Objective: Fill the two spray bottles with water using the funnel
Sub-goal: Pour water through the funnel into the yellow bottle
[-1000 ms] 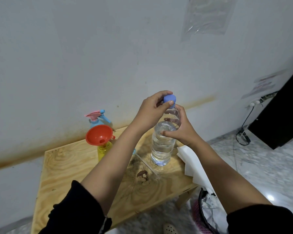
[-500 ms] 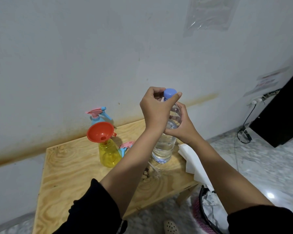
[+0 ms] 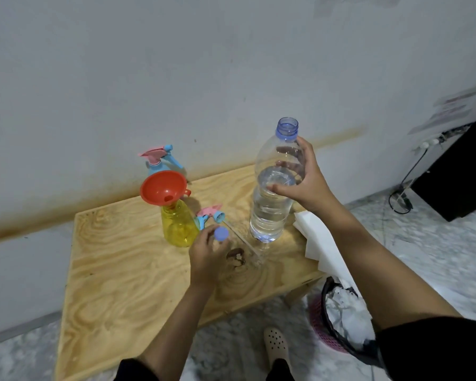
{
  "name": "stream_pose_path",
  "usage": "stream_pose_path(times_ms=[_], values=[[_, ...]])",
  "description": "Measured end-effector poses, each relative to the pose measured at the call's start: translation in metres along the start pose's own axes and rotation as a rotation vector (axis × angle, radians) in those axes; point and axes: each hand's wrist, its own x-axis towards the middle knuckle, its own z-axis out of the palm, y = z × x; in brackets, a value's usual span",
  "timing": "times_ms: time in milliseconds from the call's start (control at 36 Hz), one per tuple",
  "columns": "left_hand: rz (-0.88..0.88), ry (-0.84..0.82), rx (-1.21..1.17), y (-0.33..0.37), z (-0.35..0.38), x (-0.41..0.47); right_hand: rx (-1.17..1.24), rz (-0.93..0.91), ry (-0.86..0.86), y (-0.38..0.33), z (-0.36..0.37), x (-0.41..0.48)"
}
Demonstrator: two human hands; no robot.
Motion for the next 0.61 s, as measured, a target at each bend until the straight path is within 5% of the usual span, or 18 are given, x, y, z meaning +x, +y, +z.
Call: stream_pose_path(times_ms=[361, 528, 611], values=[[0.045, -0.100, 0.356, -0.078, 0.011, -0.016, 0.044, -0.084, 0.048, 0.016, 0.006, -0.015], [0.156, 0.156, 0.114, 0.002, 0.020, -0.019, 0.024, -0.042, 0.023, 0.032, 0.004, -0.016], [0.277, 0.087, -0.039, 0.072, 0.028, -0.004, 0.019, 0.036, -0.017, 0.046, 0.008, -0.022]])
